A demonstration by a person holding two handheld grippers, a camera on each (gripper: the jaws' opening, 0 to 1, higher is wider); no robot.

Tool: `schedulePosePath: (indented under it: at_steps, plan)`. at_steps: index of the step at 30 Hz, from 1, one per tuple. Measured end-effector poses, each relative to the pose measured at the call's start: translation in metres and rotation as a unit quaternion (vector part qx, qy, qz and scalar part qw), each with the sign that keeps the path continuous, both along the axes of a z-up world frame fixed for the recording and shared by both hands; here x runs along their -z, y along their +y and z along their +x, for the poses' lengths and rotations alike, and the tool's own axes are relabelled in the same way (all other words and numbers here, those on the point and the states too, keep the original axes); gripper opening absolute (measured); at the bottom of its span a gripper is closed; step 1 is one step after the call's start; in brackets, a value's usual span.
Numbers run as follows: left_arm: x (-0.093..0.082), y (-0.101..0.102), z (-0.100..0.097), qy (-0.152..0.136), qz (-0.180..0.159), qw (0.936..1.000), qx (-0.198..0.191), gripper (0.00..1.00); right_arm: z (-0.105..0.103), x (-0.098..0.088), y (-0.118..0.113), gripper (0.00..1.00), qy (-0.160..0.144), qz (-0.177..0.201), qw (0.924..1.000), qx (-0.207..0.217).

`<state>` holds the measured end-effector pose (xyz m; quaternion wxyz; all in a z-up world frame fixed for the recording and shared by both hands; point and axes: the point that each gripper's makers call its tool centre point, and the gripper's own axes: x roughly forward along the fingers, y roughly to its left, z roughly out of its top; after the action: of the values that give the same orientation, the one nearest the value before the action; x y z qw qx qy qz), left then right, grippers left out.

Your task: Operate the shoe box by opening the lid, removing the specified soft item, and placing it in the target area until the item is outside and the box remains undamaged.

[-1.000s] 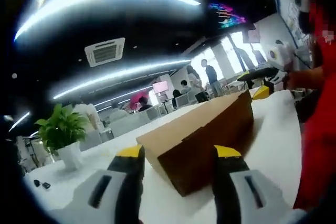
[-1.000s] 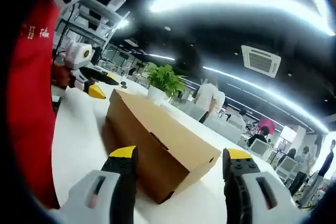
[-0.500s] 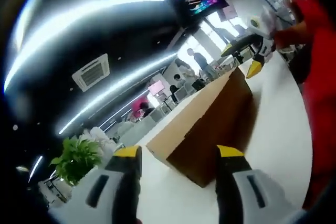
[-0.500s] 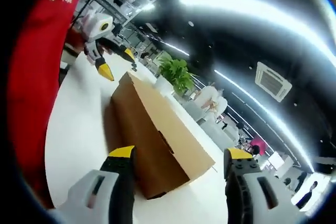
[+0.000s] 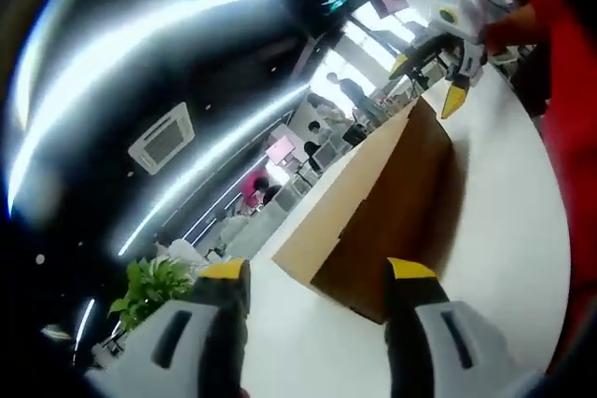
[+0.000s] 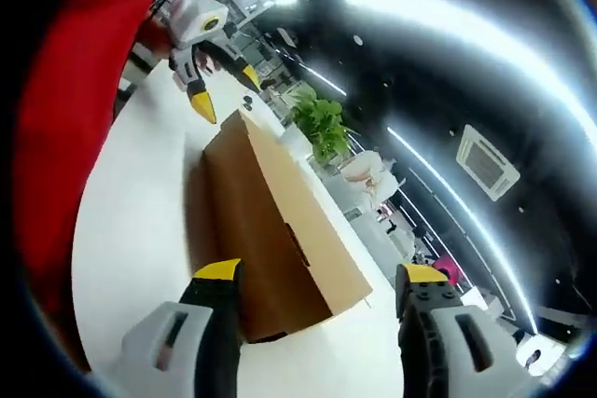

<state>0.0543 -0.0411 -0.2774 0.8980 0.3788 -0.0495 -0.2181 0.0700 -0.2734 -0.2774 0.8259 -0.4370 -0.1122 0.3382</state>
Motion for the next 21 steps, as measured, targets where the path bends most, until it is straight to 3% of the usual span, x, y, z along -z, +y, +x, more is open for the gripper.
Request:
schedulePosePath:
  at_steps: [10,16,19,21]
  plan:
    - [0.0026,0.0004,0.0045,-0.022,0.045,0.9987,-0.008,0.57,-0.001,0.0017,-0.0023,0.65,-0.021,-0.038,0.999,0.004]
    - [0.007,0.0015,0.0046,-0.013,0.042,0.999,-0.011,0.61,-0.0017,0.0007,-0.0012,0.65,-0.026,-0.044,0.9987,0.004]
    - [0.0074,0.0032,0.0046,-0.031,0.068,0.9971,-0.014,0.61,-0.0014,0.0007,-0.0015,0.65,-0.03,-0.049,0.9983,0.006]
    - [0.0064,0.0045,0.0055,-0.033,0.064,0.9973,-0.016,0.61,-0.0011,0.0002,-0.0016,0.65,-0.034,-0.054,0.9979,0.008]
